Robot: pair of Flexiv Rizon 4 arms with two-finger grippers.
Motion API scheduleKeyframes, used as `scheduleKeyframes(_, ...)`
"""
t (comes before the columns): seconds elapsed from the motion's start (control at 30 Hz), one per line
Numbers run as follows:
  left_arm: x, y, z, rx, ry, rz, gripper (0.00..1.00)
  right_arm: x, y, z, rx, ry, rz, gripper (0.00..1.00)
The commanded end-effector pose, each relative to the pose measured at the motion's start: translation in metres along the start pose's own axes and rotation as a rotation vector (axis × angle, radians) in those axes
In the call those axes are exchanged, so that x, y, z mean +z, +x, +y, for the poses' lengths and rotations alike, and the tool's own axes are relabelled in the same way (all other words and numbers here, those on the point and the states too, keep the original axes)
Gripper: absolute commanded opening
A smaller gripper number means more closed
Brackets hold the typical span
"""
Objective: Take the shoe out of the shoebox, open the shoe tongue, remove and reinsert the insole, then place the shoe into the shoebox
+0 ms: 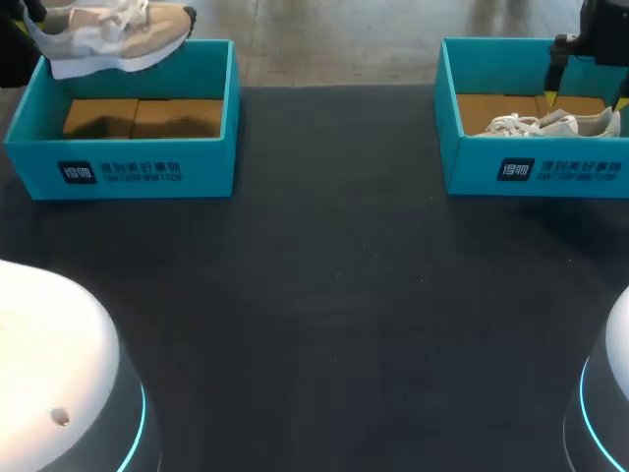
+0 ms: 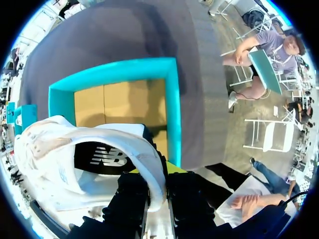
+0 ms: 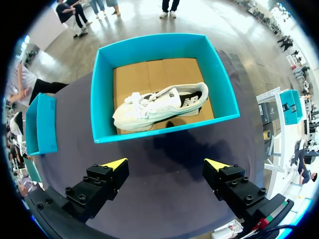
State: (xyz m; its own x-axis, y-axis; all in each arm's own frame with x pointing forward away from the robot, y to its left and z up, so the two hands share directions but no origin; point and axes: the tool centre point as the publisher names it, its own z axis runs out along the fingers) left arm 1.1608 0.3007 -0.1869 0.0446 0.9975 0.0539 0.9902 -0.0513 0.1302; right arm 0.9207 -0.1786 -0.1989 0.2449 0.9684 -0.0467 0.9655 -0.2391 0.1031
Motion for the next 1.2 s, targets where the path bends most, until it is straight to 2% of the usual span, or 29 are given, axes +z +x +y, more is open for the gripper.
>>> scheduleKeyframes(0.03, -0.046, -0.001, -0.034, 0.01, -0.047, 0.024, 0.0, 0.0, 0.0, 0.0, 0.0, -0.001, 0.0, 1.0)
scheduleKeyframes(0.13, -0.059, 0.0, -0.049, 0.013, -0.066, 0.06, 0.0, 0.0, 0.0, 0.0, 0.0, -0.001, 0.0, 1.0)
scheduleKeyframes(0.27, -0.075, 0.0, -0.069, 0.022, -0.069, 0.061, 0.0, 0.0, 0.0, 0.0, 0.0, -0.001, 0.0, 1.0)
scheduleKeyframes(0.33, -0.077, 0.001, -0.072, 0.024, -0.067, 0.056, 0.0, 0.0, 0.0, 0.0, 0.0, -0.001, 0.0, 1.0)
scheduleKeyframes(0.37, -0.085, 0.001, -0.082, 0.029, -0.068, 0.055, 0.0, 0.0, 0.0, 0.0, 0.0, -0.001, 0.0, 1.0)
scheduleKeyframes(0.43, -0.087, 0.001, -0.085, 0.027, -0.063, 0.042, 0.0, 0.0, 0.0, 0.0, 0.0, -0.001, 0.0, 1.0)
scheduleKeyframes(0.47, -0.094, -0.003, -0.1, 0.047, -0.065, 0.046, 0.0, 0.0, 0.0, 0.0, 0.0, -0.001, 0.0, 1.0)
scheduleKeyframes(0.53, -0.097, -0.005, -0.107, 0.059, -0.058, 0.035, 0.0, 0.0, 0.0, 0.0, 0.0, -0.001, 0.0, 1.0)
scheduleKeyframes(0.57, -0.101, -0.013, -0.122, 0.082, -0.065, 0.044, 0.0, 0.0, 0.0, 0.0, 0.0, -0.001, 0.0, 1.0)
scheduleKeyframes(0.63, -0.103, -0.017, -0.129, 0.084, -0.065, 0.044, 0.0, 0.0, 0.0, 0.0, 0.0, -0.001, 0.0, 1.0)
scheduleKeyframes(0.67, -0.103, -0.03, -0.147, 0.101, -0.073, 0.054, 0.0, 0.0, 0.0, 0.0, 0.0, -0.001, 0.0, 1.0)
scheduleKeyframes(0.73, -0.103, -0.036, -0.155, 0.101, -0.074, 0.056, 0.0, 0.0, 0.0, 0.0, 0.0, -0.001, 0.0, 1.0)
scheduleKeyframes(0.8, -0.104, -0.053, -0.178, 0.101, -0.071, 0.052, 0.0, 0.0, 0.0, 0.0, 0.0, -0.001, 0.0, 1.0)
scheduleKeyframes(0.83, -0.104, -0.053, -0.178, 0.101, -0.071, 0.052, 0.0, 0.0, 0.0, 0.0, 0.0, -0.001, 0.0, 1.0)
scheduleKeyframes(0.9, -0.104, -0.07, -0.203, 0.109, -0.073, 0.065, 0.0, 0.0, 0.0, 0.0, 0.0, -0.001, 0.0, 1.0)
scheduleKeyframes(0.93, -0.104, -0.07, -0.203, 0.109, -0.073, 0.065, 0.0, 0.0, 0.0, 0.0, 0.0, -0.001, 0.0, 1.0)
scheduleKeyframes(1.0, -0.106, -0.081, -0.222, 0.102, -0.08, 0.079, 0.0, 0.0, 0.0, 0.0, 0.0, -0.001, 0.0, 1.0)
scheduleKeyframes(1.03, -0.106, -0.081, -0.222, 0.102, -0.08, 0.079, 0.0, 0.0, 0.0, 0.0, 0.0, -0.001, 0.0, 1.0)
scheduleKeyframes(1.07, -0.106, -0.087, -0.234, 0.093, -0.08, 0.085, 0.0, 0.0, 0.0, 0.0, 0.0, -0.001, 0.0, 1.0)
scheduleKeyframes(1.13, -0.105, -0.089, -0.24, 0.092, -0.081, 0.088, 0.0, 0.0, 0.0, 0.0, 0.0, -0.001, 0.0, 1.0)
scheduleKeyframes(1.2, -0.106, -0.096, -0.255, 0.068, -0.071, 0.1, 0.0, 0.0, 0.0, 0.0, 0.0, -0.001, 0.0, 1.0)
